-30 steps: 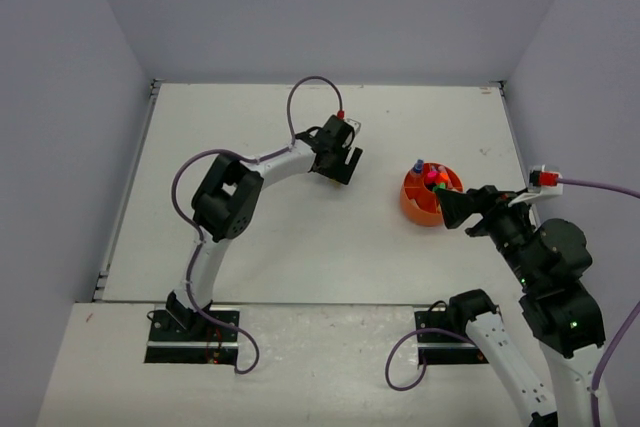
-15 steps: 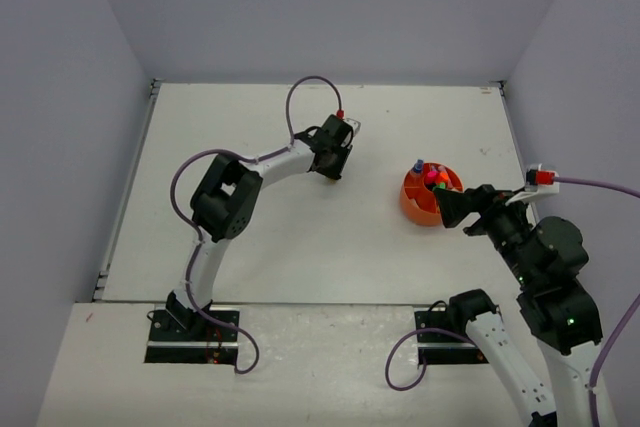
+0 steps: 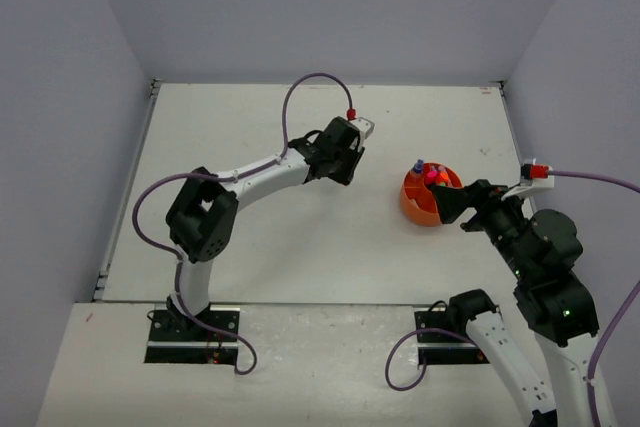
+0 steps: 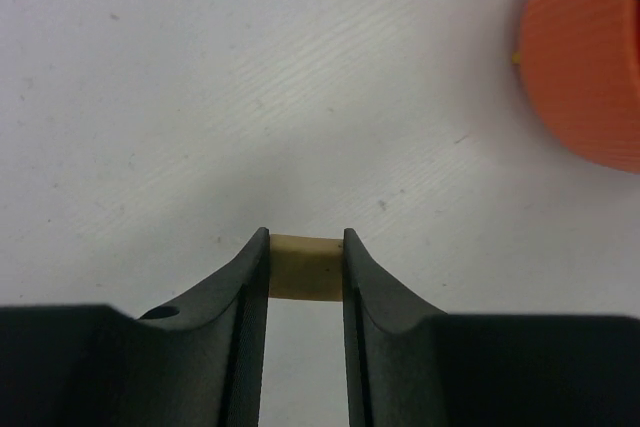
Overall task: Sort the stationery into containers
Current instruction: Pick up the stationery from the center of the board, then place the stationery in the storage box.
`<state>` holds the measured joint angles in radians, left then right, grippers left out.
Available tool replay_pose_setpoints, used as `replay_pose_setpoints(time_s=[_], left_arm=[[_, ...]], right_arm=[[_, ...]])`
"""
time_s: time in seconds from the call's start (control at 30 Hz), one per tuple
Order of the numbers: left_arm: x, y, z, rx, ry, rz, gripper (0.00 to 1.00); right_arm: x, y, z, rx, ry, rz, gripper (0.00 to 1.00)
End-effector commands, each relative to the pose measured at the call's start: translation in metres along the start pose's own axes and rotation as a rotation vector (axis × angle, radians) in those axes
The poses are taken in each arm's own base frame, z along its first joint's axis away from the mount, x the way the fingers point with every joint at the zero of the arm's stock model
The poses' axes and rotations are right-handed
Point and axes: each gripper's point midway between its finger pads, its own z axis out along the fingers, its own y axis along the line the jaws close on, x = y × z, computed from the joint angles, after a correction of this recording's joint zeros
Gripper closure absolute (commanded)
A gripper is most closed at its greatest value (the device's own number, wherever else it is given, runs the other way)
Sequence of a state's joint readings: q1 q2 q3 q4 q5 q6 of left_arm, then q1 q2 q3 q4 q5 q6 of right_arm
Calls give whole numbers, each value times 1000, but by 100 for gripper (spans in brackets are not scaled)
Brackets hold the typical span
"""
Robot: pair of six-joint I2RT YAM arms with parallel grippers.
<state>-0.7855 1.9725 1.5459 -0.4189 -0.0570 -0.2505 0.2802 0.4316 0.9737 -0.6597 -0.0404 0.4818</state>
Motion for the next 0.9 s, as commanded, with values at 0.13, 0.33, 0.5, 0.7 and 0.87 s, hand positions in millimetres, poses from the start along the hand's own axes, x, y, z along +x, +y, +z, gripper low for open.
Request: replay_pose_setpoints(time_s=[0.13,0.33,0.5,0.7,0.87], left_arm=[[-72,-86,-71,175,-287,24,95],[-100,-127,-102,320,-463,-37,97],[-114,-152,-102,420,-539,-65,95],[-111,-182,-73,499,-497,-48,93],[-107,-192,-60,508,-495,-54,93]], right_arm=[[-19,2,-5,10,-66,-8,16],[-21,-1,-6,27,-74,-7,16],[-23,1,-9,23,-78,-6,16],[-24,0,-13,28,-84,-10,16],[-23,-1,-16,29,-87,-11,16]])
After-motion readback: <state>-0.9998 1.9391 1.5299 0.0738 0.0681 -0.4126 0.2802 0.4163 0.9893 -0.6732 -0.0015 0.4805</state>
